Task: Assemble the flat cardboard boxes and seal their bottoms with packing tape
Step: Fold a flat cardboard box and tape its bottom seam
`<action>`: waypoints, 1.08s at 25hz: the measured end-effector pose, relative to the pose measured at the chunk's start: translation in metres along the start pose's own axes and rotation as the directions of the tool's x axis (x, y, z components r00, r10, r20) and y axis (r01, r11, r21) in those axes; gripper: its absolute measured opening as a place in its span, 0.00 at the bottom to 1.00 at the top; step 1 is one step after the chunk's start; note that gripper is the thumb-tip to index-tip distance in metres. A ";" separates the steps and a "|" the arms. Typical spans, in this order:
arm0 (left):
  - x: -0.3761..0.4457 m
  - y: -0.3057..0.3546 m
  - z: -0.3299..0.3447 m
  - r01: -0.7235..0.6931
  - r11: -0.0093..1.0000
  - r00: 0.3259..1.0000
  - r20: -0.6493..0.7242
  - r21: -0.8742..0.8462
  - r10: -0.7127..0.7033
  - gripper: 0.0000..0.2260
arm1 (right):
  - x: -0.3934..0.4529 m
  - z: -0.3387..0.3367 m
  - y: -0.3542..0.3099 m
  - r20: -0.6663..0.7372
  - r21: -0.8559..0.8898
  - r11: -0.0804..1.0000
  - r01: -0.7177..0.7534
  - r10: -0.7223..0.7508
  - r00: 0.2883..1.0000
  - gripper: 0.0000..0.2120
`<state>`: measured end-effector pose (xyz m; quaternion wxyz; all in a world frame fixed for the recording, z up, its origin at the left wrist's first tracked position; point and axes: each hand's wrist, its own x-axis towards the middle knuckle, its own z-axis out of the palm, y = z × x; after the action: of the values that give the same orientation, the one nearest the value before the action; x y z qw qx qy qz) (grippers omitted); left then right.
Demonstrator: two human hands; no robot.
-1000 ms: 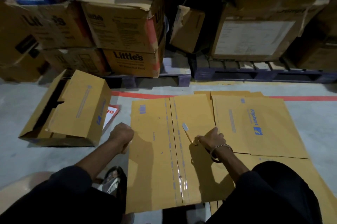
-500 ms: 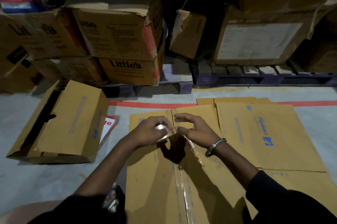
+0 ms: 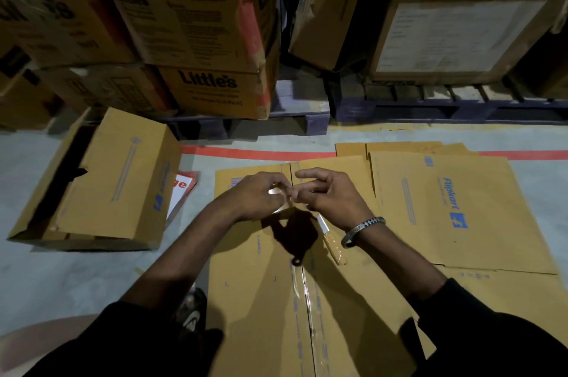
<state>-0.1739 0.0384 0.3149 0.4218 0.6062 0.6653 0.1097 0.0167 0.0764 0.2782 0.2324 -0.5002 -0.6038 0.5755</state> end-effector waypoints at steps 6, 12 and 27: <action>-0.003 0.001 0.001 -0.007 0.999 1.000 0.018 0.043 0.006 0.11 | -0.005 -0.001 -0.006 -0.071 -0.048 0.997 0.055 -0.059 0.996 0.15; -0.003 -0.005 0.002 0.005 1.000 1.000 0.011 0.028 -0.005 0.12 | -0.004 0.001 -0.008 -0.069 -0.054 0.997 0.055 -0.059 0.996 0.15; 0.000 0.001 -0.009 0.000 1.000 1.000 -0.029 0.020 0.001 0.36 | 0.004 -0.022 -0.021 -0.031 0.244 0.963 -0.117 0.128 0.991 0.25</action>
<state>-0.1794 0.0421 0.3214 0.4062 0.6089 0.6721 0.1119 0.0273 0.0934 0.3014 0.2693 -0.5179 -0.4916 0.6462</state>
